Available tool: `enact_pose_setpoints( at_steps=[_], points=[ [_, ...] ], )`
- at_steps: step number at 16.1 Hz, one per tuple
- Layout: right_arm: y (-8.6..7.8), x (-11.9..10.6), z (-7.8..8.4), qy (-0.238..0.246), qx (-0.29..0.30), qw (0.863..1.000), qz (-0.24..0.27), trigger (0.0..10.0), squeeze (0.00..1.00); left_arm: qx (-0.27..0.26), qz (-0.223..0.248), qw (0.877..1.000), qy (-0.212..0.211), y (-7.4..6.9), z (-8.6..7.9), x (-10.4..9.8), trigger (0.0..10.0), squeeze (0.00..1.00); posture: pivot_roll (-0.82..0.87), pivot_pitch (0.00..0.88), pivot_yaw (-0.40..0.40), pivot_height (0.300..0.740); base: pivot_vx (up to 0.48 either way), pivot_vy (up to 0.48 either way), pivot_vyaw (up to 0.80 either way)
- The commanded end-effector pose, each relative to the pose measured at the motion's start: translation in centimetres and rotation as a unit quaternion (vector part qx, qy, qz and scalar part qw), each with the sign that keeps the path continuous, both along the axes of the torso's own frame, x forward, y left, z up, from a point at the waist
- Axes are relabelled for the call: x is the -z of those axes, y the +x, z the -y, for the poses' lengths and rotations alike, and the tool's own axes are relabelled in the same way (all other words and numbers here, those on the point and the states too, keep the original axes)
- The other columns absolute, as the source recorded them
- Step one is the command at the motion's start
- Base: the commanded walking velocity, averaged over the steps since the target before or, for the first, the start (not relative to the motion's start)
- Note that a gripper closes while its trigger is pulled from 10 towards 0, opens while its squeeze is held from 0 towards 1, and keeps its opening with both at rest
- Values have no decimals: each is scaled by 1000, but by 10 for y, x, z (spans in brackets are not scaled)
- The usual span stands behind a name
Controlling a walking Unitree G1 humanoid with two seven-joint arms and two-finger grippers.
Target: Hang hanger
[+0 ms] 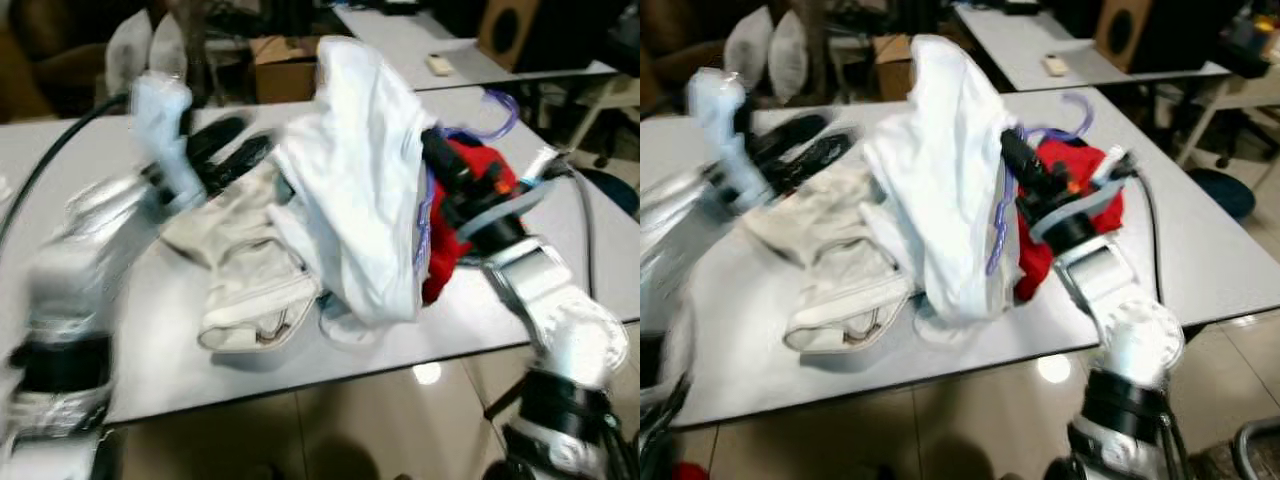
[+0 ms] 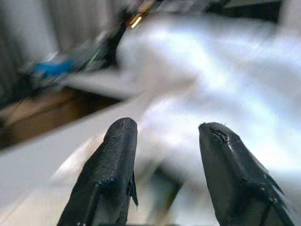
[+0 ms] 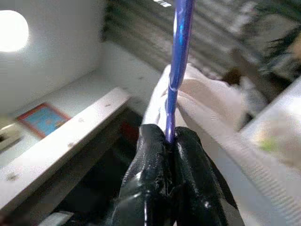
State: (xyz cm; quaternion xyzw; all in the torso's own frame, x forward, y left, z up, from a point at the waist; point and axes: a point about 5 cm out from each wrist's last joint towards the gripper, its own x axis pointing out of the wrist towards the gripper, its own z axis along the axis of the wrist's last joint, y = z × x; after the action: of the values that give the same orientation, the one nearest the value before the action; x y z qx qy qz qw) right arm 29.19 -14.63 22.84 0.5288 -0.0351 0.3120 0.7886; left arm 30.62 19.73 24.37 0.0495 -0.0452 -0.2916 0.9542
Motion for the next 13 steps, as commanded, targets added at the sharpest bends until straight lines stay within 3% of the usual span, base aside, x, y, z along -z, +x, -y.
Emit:
enact_pose_setpoints(
  at_steps=[1, 2, 4, 5, 7, 8, 10, 13],
  points=[
    [-9, -15, -4, 4, -22, 999, 24, 10000, 0, -18, 8, 1000, 10, -7, -8, -5, 10000, 988, -119, 0, 5, 740, 0, 0, 756],
    [-17, -22, -11, 6, -40, 999, 35, 10000, 0, -31, 6, 999, 12, -16, -15, -1, 10000, 953, -113, 0, -3, 740, 0, 0, 756],
    [-24, -22, -23, 3, -65, 998, 26, 10000, 0, -63, 7, 998, -7, -21, -18, 3, 10000, 737, -97, 0, -23, 740, 0, 0, 756],
    [-24, -21, -26, 8, -71, 997, 16, 10000, 0, -67, 14, 997, -21, -23, -14, 3, 10000, 490, -92, 0, -27, 740, 0, 0, 756],
    [-22, -13, -34, 18, -75, 997, -13, 10000, 0, -41, 6, 999, -19, -28, 0, 7, 10000, 176, -83, 0, -19, 740, 0, 0, 750],
    [-23, -13, -36, 21, -80, 996, -16, 10000, 0, -29, 8, 999, -19, -30, 3, 6, 10000, 110, -87, 0, -17, 740, 0, 0, 744],
    [-24, -14, -40, 21, -83, 996, -16, 10000, 0, -43, 13, 999, -29, -29, 1, 4, 10000, 94, -97, 0, -14, 740, 0, 0, 738],
    [-31, -8, -44, -36, -88, 995, -9, 10000, 0, -70, 21, 996, -51, -23, -3, 3, 10000, 24, -116, 0, -7, 740, 0, 0, 744]
  ],
)
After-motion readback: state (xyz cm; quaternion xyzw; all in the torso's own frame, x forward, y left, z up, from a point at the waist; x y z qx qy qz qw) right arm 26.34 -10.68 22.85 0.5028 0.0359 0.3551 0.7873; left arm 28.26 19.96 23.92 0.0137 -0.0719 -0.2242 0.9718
